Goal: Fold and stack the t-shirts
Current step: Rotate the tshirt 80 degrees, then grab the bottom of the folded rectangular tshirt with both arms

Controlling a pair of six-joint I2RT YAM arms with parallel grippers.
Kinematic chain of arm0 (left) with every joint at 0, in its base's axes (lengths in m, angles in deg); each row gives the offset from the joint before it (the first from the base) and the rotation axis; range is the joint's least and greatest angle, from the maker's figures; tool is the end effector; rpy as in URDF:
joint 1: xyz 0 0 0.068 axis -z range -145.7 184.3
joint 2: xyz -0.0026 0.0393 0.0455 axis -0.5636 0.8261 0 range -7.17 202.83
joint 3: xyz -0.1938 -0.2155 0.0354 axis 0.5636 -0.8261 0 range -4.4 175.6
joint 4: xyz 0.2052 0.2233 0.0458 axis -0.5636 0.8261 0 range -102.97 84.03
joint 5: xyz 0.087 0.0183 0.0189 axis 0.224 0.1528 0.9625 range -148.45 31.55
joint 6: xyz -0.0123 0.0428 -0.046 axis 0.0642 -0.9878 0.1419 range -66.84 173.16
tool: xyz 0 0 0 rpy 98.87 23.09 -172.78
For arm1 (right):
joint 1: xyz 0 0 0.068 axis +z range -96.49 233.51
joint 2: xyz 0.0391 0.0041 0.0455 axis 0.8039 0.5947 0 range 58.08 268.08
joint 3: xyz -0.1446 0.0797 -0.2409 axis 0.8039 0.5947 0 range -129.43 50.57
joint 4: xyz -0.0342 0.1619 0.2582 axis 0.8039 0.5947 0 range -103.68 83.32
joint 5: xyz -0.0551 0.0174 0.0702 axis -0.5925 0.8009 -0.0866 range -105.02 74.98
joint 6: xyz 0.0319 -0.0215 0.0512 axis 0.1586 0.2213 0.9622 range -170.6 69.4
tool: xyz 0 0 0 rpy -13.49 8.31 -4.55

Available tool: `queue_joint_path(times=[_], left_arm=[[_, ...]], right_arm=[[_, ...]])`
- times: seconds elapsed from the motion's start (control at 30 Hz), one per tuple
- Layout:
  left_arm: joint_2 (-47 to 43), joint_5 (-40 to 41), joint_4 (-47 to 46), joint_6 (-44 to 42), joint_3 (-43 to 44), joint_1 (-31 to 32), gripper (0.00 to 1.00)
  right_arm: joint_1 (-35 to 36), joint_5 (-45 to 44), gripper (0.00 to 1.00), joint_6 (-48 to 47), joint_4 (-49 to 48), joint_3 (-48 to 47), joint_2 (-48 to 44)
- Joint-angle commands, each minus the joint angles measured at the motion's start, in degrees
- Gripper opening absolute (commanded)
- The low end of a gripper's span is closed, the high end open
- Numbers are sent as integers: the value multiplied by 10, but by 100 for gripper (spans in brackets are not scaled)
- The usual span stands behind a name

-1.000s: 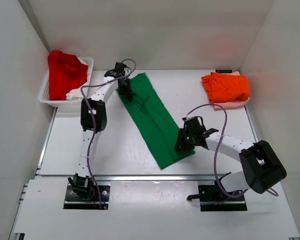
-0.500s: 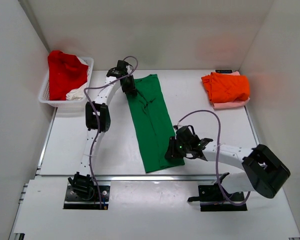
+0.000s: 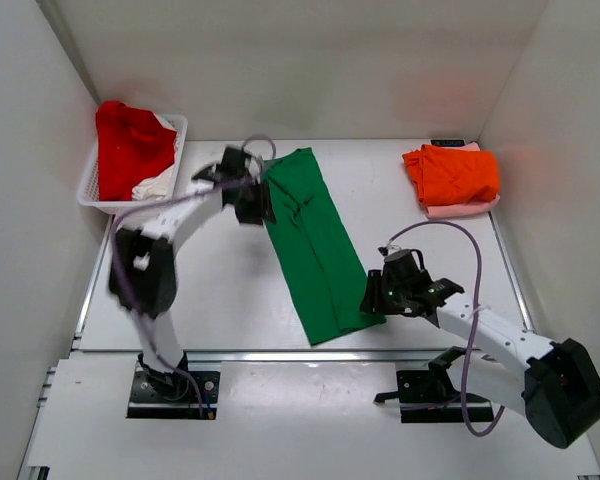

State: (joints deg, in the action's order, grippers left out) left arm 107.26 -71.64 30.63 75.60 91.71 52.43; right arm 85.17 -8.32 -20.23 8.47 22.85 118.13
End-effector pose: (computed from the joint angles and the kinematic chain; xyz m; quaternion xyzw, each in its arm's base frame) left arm 0.4638 -0.1637 0.2289 -0.0084 0.9641 -0.1881 0.1875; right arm 0.1922 0.1252 0.1533 -0.0286 0.9505 0.2046 0.2323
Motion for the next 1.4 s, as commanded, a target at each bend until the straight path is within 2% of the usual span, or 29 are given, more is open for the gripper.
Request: queue_joint_path(times=[0.0,0.07,0.13,0.17,0.23,0.33,0.43,0.47,0.53,0.57,0.6,0.63,0.67,0.8,0.97,1.1,1.13,1.17,1.2,1.23,1.37], left_arm=[[-215,-47,-157,69,-284,79,52],[-326,-44,-217,138,-457,116,54],[-379,-38,-259,175,-538,164,54],[-407,-44,-271,197,-581,171,52],[-436,-40,-307,231,-626,210,53],[-453,-3,-347,274,-657,258,54],[-419,10,-374,300,-652,305,55],[-397,17,-377,300,-634,316,55],[-374,23,-388,309,-627,346,55],[-367,25,-403,320,-626,353,55],[-363,26,-413,334,-633,358,54],[-358,33,-419,338,-635,364,54],[-361,40,-416,338,-635,362,55],[-334,47,-389,328,-611,371,55],[-275,48,-357,316,-567,395,57],[-252,49,-323,307,-548,408,55],[-250,45,-319,304,-549,410,44],[-254,41,-315,300,-558,411,21],[-259,38,-302,299,-559,408,7],[-272,37,-289,295,-573,407,0],[-376,42,-223,285,-649,395,0]], right_arm=[[-19,-20,34,-7,24,18,-33],[-40,-10,41,-10,43,21,-45],[-53,-18,46,-13,59,27,-49],[-57,-16,54,-16,66,33,-48],[-60,-9,64,-11,61,42,-50],[-37,-20,64,14,52,54,-49],[-23,-6,64,30,33,64,-27],[-20,-3,62,34,27,65,-24],[1,1,46,42,20,66,-17],[7,0,41,44,21,67,-14],[18,0,29,50,18,64,-14],[24,2,20,54,19,65,-18],[24,2,17,57,23,66,-20],[15,12,8,49,26,74,-27],[18,15,4,43,26,80,-33],[29,14,2,40,27,76,-31],[32,15,0,43,28,72,-29],[37,13,0,36,31,71,-23],[46,12,0,37,28,69,-23],[54,13,0,40,32,66,-20],[97,16,0,53,43,60,-12]])
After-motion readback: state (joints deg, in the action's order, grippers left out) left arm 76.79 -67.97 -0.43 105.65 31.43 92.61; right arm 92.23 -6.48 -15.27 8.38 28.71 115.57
